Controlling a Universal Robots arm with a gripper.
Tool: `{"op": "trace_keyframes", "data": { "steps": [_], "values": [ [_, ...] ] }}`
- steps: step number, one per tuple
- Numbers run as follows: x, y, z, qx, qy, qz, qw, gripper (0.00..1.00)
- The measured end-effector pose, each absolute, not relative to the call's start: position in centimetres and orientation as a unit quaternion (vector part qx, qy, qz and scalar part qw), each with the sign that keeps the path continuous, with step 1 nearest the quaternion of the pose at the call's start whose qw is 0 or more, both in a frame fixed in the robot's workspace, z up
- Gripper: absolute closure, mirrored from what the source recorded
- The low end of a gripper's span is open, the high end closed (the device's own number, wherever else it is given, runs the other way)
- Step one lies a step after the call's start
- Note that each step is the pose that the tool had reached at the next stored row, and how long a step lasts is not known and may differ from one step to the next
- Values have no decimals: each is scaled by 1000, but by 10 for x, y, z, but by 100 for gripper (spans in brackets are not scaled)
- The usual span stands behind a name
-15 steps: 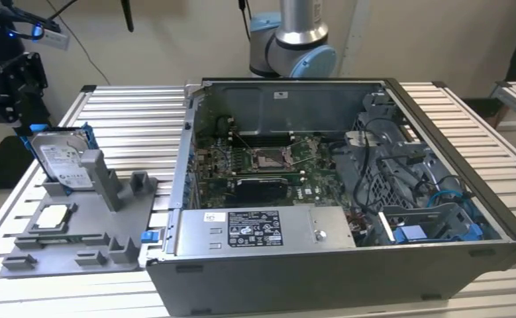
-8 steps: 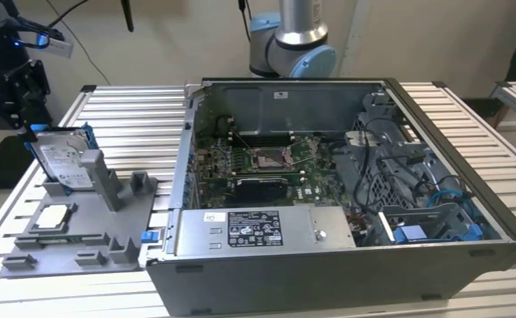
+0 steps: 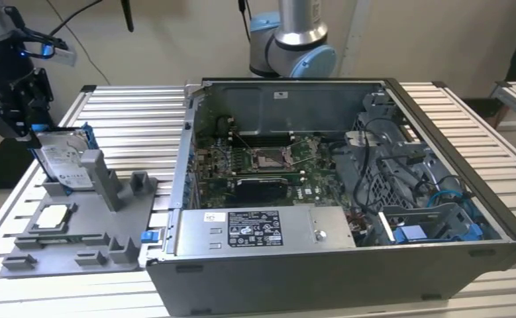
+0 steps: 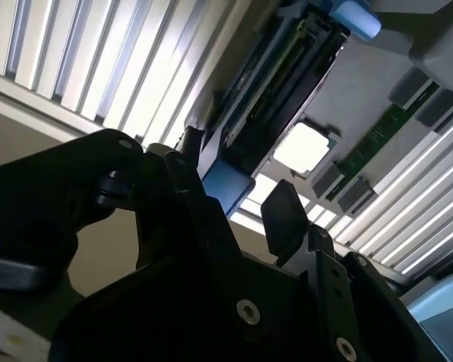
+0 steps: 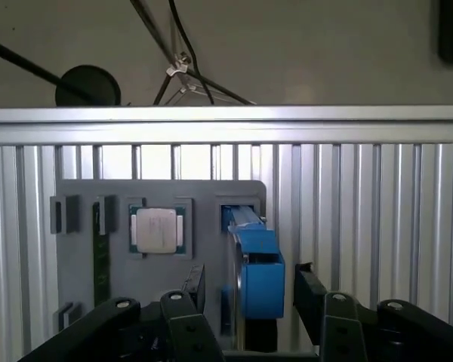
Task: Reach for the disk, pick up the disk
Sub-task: 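Pick up the disk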
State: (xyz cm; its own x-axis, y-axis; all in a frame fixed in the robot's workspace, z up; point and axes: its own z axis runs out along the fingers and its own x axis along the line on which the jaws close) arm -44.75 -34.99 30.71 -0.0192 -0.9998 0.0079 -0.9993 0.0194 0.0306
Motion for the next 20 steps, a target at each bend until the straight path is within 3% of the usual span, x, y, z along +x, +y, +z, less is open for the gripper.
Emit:
{"op": "trace_keyframes", "data": {
  "steps": [20],
  "values": [
    [-448,-350,274,712,-702,-8,12,0]
  ]
}}
